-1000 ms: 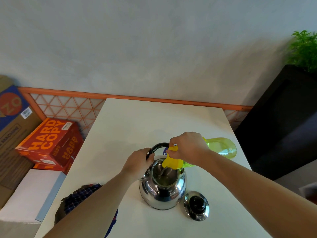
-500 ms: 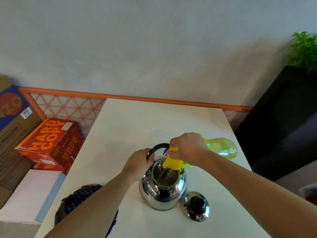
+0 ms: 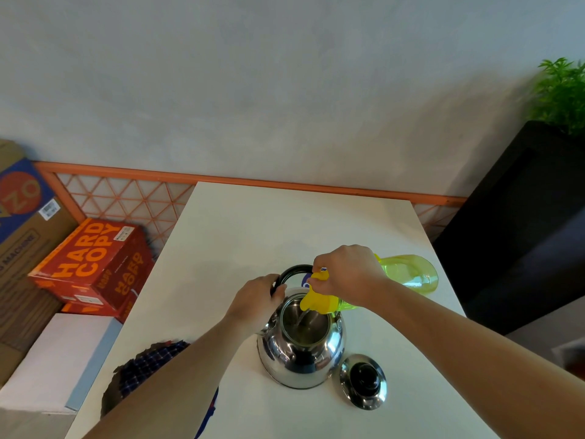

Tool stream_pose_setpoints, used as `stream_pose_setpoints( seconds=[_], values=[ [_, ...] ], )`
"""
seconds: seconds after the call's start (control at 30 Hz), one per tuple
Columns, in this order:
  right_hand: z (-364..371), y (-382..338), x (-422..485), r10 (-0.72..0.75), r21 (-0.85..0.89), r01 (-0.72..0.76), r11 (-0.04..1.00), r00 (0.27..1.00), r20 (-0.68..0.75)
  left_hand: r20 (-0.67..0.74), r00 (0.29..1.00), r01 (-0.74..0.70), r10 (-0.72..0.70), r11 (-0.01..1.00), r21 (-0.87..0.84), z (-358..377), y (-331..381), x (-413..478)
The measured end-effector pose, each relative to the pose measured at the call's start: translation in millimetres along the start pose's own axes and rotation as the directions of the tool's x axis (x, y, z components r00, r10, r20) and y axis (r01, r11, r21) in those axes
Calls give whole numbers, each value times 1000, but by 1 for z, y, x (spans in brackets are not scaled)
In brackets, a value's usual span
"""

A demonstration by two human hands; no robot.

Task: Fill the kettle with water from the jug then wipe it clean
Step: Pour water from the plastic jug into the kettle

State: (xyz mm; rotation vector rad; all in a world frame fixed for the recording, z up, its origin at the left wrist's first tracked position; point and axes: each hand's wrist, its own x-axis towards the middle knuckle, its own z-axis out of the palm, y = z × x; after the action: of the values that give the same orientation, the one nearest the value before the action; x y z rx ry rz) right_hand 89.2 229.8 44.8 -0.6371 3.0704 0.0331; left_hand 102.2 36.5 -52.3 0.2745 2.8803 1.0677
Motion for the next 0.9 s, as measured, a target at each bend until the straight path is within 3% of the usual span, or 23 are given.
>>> stream_pose_setpoints(
  seconds=[0.9],
  values=[
    [2, 0, 1, -23, -22, 23, 1000, 1000, -11, -1, 1000, 11, -11, 1000, 4, 1, -1, 1]
  ],
)
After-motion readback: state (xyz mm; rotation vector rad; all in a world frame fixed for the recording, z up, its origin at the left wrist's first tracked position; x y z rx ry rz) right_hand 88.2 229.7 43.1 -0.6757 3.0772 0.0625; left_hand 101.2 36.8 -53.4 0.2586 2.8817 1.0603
